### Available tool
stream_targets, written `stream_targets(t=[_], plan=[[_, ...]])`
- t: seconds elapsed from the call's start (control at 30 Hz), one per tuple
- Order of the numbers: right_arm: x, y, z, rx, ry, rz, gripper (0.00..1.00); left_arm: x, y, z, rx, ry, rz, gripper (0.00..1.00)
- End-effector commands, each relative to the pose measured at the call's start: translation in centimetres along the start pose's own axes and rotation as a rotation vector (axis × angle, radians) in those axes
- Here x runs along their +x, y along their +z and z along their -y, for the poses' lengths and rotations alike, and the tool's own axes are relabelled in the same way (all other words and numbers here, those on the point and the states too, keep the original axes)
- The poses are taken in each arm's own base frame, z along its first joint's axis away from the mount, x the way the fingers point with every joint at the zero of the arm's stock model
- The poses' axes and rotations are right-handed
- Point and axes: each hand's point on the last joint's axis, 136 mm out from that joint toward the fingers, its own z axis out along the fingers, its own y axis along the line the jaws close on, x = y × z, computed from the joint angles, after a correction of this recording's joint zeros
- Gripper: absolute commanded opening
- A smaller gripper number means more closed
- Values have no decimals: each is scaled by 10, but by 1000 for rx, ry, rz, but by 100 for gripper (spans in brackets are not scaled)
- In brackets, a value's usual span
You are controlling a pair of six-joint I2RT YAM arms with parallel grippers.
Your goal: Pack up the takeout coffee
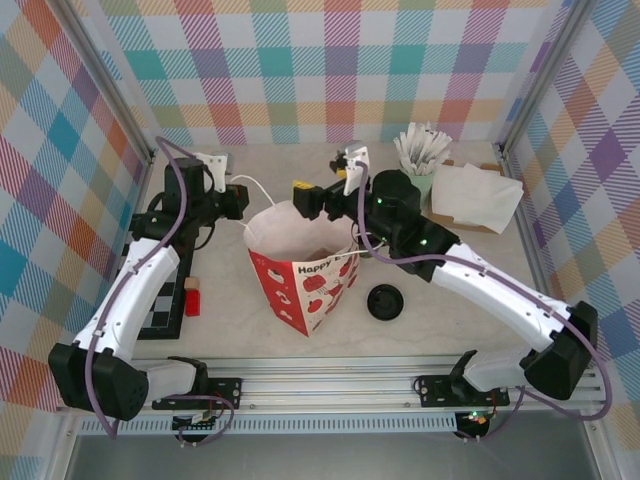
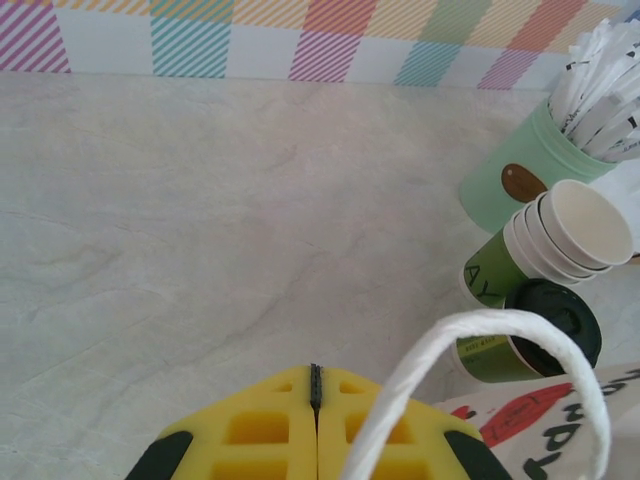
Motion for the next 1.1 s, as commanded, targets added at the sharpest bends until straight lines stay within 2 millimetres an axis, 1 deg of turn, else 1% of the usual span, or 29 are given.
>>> stream_targets(t=[0.0, 0.07, 0.1, 0.17, 0.2, 0.23, 0.27, 0.37, 0.47, 0.5, 0.57, 0.6, 0.67, 0.73, 0.8, 0.87, 0.93, 1.0, 1.07], plan=[[-16, 8, -26, -121, 53, 15, 100, -23, -21, -8, -65, 43, 71, 0], [-11, 19, -27, -125, 64, 16, 100, -22, -24, -9, -73, 65, 67, 0], [-11, 24, -28, -130, 69, 24, 100, -22, -25, -8, -70, 76, 67, 6], [-11, 35, -29, -134, 92, 32, 100, -24, -33, -6, -69, 105, 81, 22], [-9, 40, -30, -131, 100, 25, 100, -25, -38, -4, -67, 122, 89, 36], [-8, 46, -29, -118, 116, 24, 100, -24, -44, -3, -67, 140, 93, 56], [-7, 52, -26, -94, 134, 24, 100, -25, -51, 0, -60, 156, 101, 65], [-1, 66, -14, -23, 206, 33, 100, -28, -78, 16, -4, 197, 148, 80], [1, 74, -10, 2, 231, 42, 100, -25, -108, 31, 48, 207, 210, 98], [1, 76, -10, 4, 227, 45, 100, -24, -117, 38, 83, 207, 228, 100], [-2, 79, -11, 3, 223, 49, 100, -17, -135, 66, 223, 220, 239, 100], [-3, 80, -11, 3, 222, 51, 100, -13, -141, 75, 267, 225, 233, 100], [-9, 79, -13, -5, 217, 79, 100, -7, -146, 85, 303, 239, 214, 100], [-18, 79, -13, -14, 215, 131, 100, 1, -147, 94, 339, 259, 193, 100], [-26, 80, -12, -13, 220, 183, 100, 9, -147, 108, 414, 282, 173, 100], [-33, 82, -11, -10, 226, 224, 100, 20, -148, 134, 559, 310, 155, 100], [-41, 82, -9, 0, 234, 272, 100, 26, -146, 150, 632, 339, 181, 100], [-49, 83, -6, 10, 236, 329, 100, 30, -138, 151, 601, 375, 219, 100], [-56, 88, -6, 10, 215, 381, 100, 29, -128, 146, 543, 397, 243, 100]])
